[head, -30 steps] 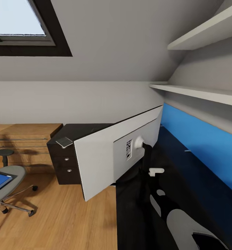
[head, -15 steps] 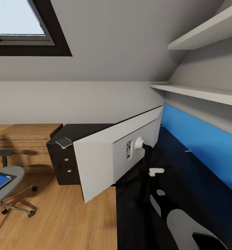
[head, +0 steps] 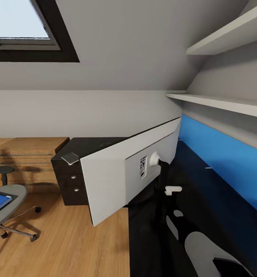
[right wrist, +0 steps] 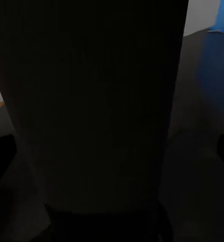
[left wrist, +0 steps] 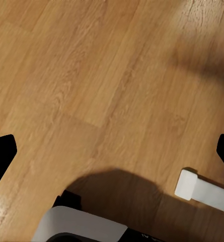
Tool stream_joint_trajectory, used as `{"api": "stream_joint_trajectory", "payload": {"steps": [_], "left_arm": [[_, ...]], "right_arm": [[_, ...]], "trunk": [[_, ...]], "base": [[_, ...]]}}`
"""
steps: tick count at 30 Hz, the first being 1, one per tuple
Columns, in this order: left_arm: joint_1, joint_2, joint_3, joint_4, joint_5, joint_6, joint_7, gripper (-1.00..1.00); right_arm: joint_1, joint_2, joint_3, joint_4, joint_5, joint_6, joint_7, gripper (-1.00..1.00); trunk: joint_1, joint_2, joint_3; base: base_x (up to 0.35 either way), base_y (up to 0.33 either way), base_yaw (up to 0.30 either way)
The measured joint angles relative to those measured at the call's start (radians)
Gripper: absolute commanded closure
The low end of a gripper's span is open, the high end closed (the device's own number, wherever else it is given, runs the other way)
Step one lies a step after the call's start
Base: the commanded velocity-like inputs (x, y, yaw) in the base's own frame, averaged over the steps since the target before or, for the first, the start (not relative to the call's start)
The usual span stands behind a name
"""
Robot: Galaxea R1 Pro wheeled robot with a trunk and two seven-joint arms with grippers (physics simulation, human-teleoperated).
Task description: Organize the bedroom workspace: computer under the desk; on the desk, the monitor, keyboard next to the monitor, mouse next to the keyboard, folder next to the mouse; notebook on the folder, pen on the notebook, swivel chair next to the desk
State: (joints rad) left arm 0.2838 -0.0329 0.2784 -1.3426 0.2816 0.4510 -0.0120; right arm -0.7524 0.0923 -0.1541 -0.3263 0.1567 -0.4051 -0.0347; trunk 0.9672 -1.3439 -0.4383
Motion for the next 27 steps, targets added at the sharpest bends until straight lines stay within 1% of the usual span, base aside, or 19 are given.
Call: {"api": "stream_joint_trajectory", "payload": {"steps": [8,9,11,19,27], "left_arm": [[0.0,0.0,0.0,0.0,0.0,0.0,0.0,-1.0],[0.0,0.0,0.0,0.0,0.0,0.0,0.0,-1.0],[0.0,0.0,0.0,0.0,0.001,0.0,0.0,-1.0],[0.0,0.0,0.0,0.0,0.001,0.0,0.0,-1.0],[0.0,0.0,0.001,0.0,0.001,0.0,0.0,-1.0]], "right_arm": [[0.0,0.0,0.0,0.001,0.0,0.0,0.0,-1.0],[0.0,0.0,0.0,0.001,0.0,0.0,0.0,1.0],[0.0,0.0,0.004,0.001,0.003,0.0,0.001,1.0],[0.0,-0.001,-0.006,-0.001,-0.005,-0.001,-0.002,1.0],[0.0,-0.001,-0.003,0.0,0.002,0.0,-0.001,1.0]], "trunk": [[0.0,0.0,0.0],[0.0,0.0,0.0],[0.0,0.0,0.0],[0.0,0.0,0.0],[0.0,0.0,0.0]], "base": [[0.0,0.0,0.0],[0.0,0.0,0.0],[0.0,0.0,0.0],[0.0,0.0,0.0],[0.0,0.0,0.0]]}}
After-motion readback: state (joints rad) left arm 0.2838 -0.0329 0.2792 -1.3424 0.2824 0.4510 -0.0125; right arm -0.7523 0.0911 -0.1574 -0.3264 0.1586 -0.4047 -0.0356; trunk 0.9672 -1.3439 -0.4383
